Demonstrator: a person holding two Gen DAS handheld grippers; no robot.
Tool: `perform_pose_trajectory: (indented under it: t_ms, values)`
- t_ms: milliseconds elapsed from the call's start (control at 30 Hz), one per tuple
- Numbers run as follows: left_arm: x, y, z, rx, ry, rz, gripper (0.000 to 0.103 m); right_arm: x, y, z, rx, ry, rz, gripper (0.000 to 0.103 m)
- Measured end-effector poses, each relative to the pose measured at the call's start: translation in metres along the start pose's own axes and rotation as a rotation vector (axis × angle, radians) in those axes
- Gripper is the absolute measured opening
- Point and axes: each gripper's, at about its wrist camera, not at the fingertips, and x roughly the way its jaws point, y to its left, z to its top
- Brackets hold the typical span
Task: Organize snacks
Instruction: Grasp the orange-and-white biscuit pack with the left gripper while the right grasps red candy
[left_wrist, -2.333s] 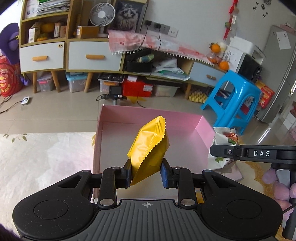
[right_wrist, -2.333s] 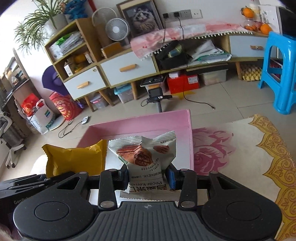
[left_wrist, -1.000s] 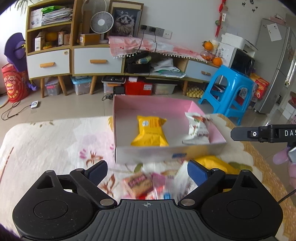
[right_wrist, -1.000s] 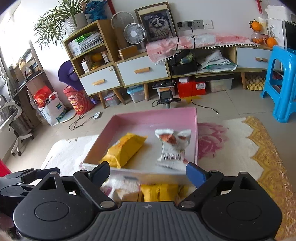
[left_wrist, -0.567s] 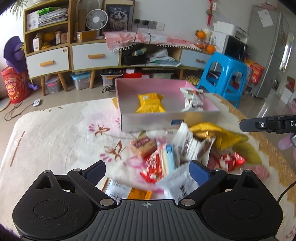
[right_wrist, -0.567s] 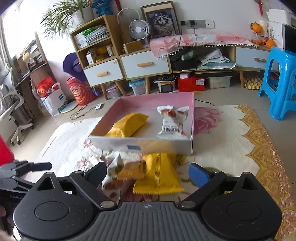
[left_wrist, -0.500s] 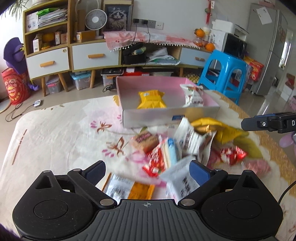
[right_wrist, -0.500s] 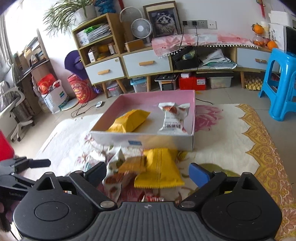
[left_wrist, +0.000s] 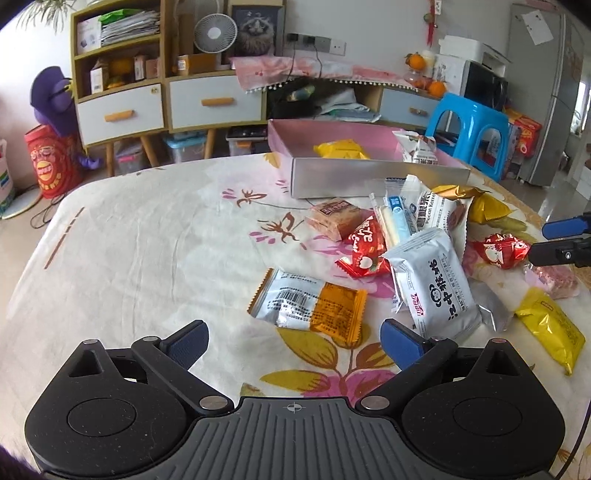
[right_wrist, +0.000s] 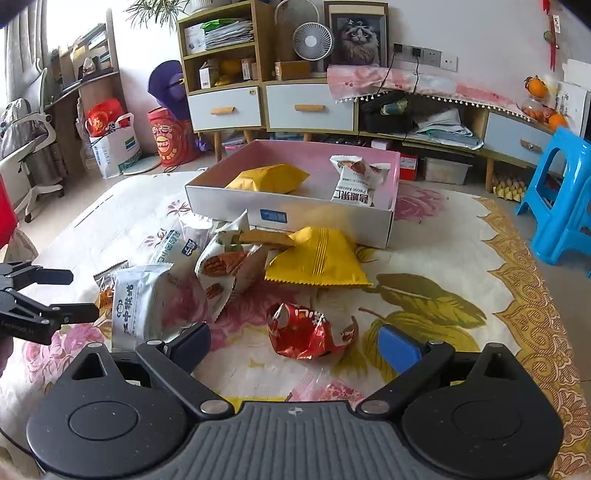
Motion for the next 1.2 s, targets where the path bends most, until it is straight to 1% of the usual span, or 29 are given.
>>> perform_pose_trajectory:
  t_ms: [200, 267, 433, 533, 767, 867, 933, 1067, 1100, 1200]
  values:
    - [0.010, 0.001, -0.004, -0.008, 0.008, 0.035, 0.100, 0.004, -0.004, -0.001, 0.019, -0.004, -0.033, 0.090]
    - [0.014, 0.002, -0.005, -0.012, 0.009, 0.030, 0.100, 0.007, -0.004, -0.001, 0.016, 0.000, -0.037, 0.090]
    - [0.024, -0.003, -0.003, 0.038, -0.007, 0.039, 0.100, 0.018, -0.001, -0.002, -0.005, 0.021, -0.038, 0.090]
    - [0.027, -0.004, -0.001, 0.046, -0.020, 0.030, 0.100, 0.025, 0.001, -0.002, -0.016, 0.035, -0.040, 0.090]
    - [0.029, -0.003, 0.003, 0.055, -0.017, 0.010, 0.098, 0.035, 0.000, -0.003, -0.024, 0.055, -0.040, 0.088]
    - [0.029, -0.005, 0.004, 0.068, -0.023, 0.003, 0.093, 0.037, 0.000, -0.003, -0.027, 0.061, -0.031, 0.085]
    - [0.028, -0.006, 0.005, 0.074, -0.027, -0.003, 0.086, 0.038, 0.000, -0.002, -0.032, 0.065, -0.027, 0.080]
    - [0.028, -0.008, 0.006, 0.076, -0.029, -0.008, 0.077, 0.040, 0.001, -0.003, -0.039, 0.066, -0.024, 0.074]
    - [0.028, -0.009, 0.007, 0.076, -0.030, -0.008, 0.074, 0.040, 0.001, -0.003, -0.041, 0.065, -0.026, 0.073]
    - [0.027, -0.010, 0.007, 0.075, -0.029, -0.008, 0.071, 0.044, 0.001, -0.002, -0.048, 0.066, -0.030, 0.067]
